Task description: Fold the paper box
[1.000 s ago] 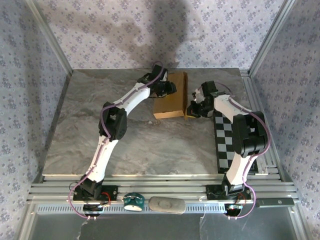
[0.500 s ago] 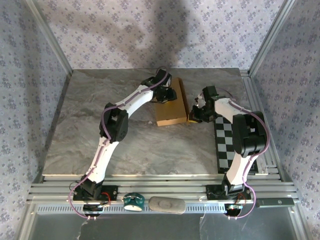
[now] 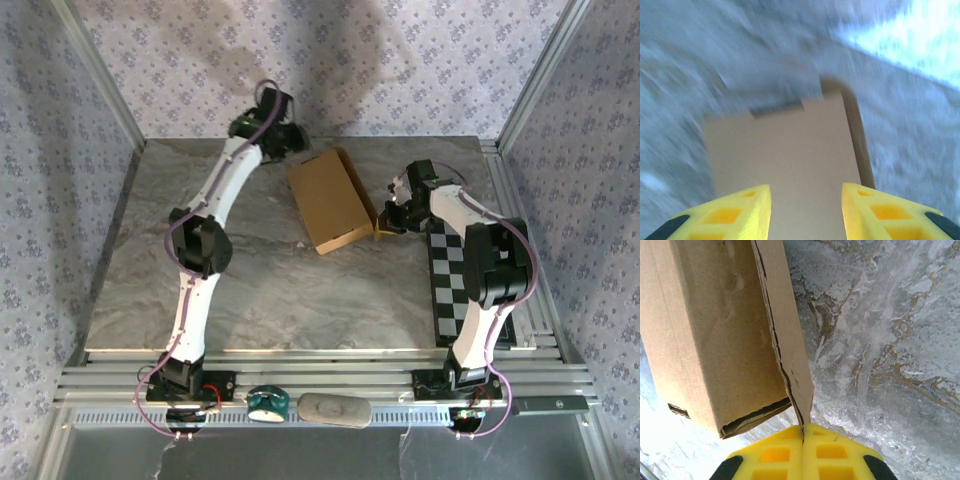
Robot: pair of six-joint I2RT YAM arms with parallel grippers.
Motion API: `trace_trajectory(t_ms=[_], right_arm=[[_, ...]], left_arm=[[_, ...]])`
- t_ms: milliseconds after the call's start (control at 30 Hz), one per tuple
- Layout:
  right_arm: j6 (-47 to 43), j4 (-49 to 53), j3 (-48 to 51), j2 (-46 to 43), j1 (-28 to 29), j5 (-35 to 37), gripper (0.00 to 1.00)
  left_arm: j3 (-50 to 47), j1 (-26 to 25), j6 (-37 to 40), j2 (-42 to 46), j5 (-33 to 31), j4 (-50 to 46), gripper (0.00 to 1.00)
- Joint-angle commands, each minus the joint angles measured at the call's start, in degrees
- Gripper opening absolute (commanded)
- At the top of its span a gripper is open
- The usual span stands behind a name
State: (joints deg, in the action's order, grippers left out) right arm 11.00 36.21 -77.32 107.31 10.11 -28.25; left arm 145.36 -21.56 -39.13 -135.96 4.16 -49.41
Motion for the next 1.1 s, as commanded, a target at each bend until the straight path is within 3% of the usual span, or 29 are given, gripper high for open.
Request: trace_trajectory(t_ms=[0, 100, 233, 467, 700, 867, 1067], right_arm=[[-1.94, 2.64, -2.88, 1.37, 0.08, 0.10, 0.00], [-2.20, 2.85, -3.89, 1.81, 0.21, 0.08, 0.00], [-2.57, 3.15, -4.67, 2.37, 0.26, -0.08, 0.00], [-2.74, 3.23, -4.88, 2.55, 0.52, 0.05, 0.00], [-2.73, 3.53, -5.81, 2.89, 0.31, 0.52, 0.00], [-1.71, 3.58, -7.02, 3.22, -0.05, 0.63, 0.00], [-0.07, 6.13, -11.15, 4.66, -0.55, 1.21, 0.00]], left_arm=[[6.84, 4.25, 4.21, -9.22, -1.53, 0.89, 0.42], [13.07, 6.70, 5.07, -15.51, 1.84, 4.06, 0.42], [12.53, 8.18, 4.56, -19.70, 5.89, 10.14, 0.42], [12.49, 6.81, 3.36, -23.30, 10.63, 18.16, 0.43], [12.41, 5.76, 3.94, -24.79, 13.30, 17.50, 0.41], [9.92, 5.30, 5.19, -23.16, 14.91, 10.99, 0.35], [-4.58, 4.87, 5.84, -13.76, 15.83, 13.72, 0.27]])
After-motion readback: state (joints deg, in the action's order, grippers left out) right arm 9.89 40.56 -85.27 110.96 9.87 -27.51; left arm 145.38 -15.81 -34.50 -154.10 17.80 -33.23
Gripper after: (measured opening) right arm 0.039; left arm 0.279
